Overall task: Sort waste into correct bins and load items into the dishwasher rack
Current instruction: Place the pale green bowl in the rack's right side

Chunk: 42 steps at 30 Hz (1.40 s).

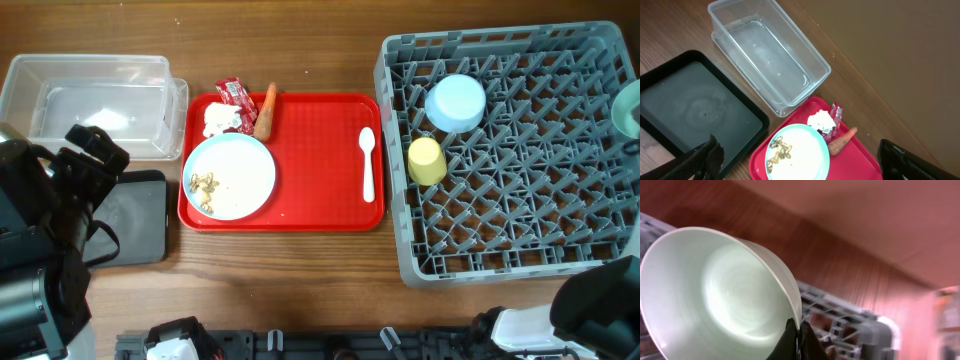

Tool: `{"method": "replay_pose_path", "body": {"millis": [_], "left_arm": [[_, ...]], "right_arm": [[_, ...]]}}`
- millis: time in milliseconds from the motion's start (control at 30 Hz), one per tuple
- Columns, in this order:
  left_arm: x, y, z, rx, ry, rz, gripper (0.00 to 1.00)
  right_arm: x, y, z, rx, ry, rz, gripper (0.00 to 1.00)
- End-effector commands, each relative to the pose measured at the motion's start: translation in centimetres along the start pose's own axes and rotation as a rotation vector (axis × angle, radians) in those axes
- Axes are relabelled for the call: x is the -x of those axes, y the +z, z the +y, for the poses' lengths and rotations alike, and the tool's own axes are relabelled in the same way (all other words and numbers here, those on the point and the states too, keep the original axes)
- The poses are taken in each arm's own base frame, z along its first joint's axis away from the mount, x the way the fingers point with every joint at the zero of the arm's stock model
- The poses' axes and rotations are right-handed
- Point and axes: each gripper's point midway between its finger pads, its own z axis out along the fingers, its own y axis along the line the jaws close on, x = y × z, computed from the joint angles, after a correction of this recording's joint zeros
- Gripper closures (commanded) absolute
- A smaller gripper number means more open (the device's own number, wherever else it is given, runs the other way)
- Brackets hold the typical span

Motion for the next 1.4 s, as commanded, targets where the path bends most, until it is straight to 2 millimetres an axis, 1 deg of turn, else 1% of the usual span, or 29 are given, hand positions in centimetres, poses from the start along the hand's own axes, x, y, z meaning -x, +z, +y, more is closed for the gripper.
{"method": "replay_pose_path", "body": {"millis": [0,67,167,233,333,433,500,567,733,833,900,1000,1233,1367], "left_arm": [[0.4,-0.1,0.3,0.012,-0.013,-0.018,0.00],[0.4,-0.1,0.3,0.012,-0.013,-0.018,0.00],[0.4,-0.1,0.3,0.012,-0.013,-0.018,0.00],[0.4,-0.1,0.3,0.012,-0.013,-0.018,0.00],[0.4,-0.1,0.3,0.012,-0.013,-0.018,0.00],[0.4,-0.1,0.3,0.012,-0.013,-0.018,0.00],[0.4,-0.1,0.3,0.012,-0.013,-0.018,0.00],[0.4,-0.1,0.3,0.012,-0.013,-0.018,0.00],[0.4,-0.1,0.3,0.012,-0.013,-0.018,0.00],[0.4,-0.1,0.3,0.012,-0.013,-0.018,0.00],[0.4,-0.1,0.3,0.012,-0.013,-0.018,0.00],[0.4,-0.1,0.3,0.012,-0.013,-0.018,0.00],[0.4,-0.1,0.3,0.012,-0.013,-0.018,0.00],[0.4,-0.1,0.3,0.012,-0.013,-0.018,0.00]], "right_arm": [[0.8,-2.6,-0.9,-0.252,-0.097,-0.151,0.96],[0.7,-3.8,0.5,-0.277,-0.144,-0.197,0.96],[-0.1,-4.0,2.7,-0.289,-0.252,-0.210,0.96],[-0.7,-3.5,3.8,-0.316,-0.314,-0.208,0.96],[-1.8,-2.1,5.1,-0.360,-0.416,-0.189,0.96],[-2.8,-0.8,5.8,-0.402,-0.513,-0.162,0.96],[-3.3,-0.1,6.2,-0.407,-0.538,-0.147,0.96],[-3.7,-0.1,6.8,-0.403,-0.554,-0.146,0.96],[-5.1,-0.9,9.7,-0.316,-0.588,-0.154,0.96],[-5.7,-1.3,10.8,-0.300,-0.613,-0.164,0.96],[-6.4,-1.1,11.5,-0.297,-0.639,-0.161,0.96],[-7.1,-1.3,12.3,-0.287,-0.664,-0.164,0.96],[-8.3,-3.3,14.7,-0.238,-0.707,-0.204,0.96],[-9.7,-4.4,14.9,-0.237,-0.794,-0.190,0.96]]}}
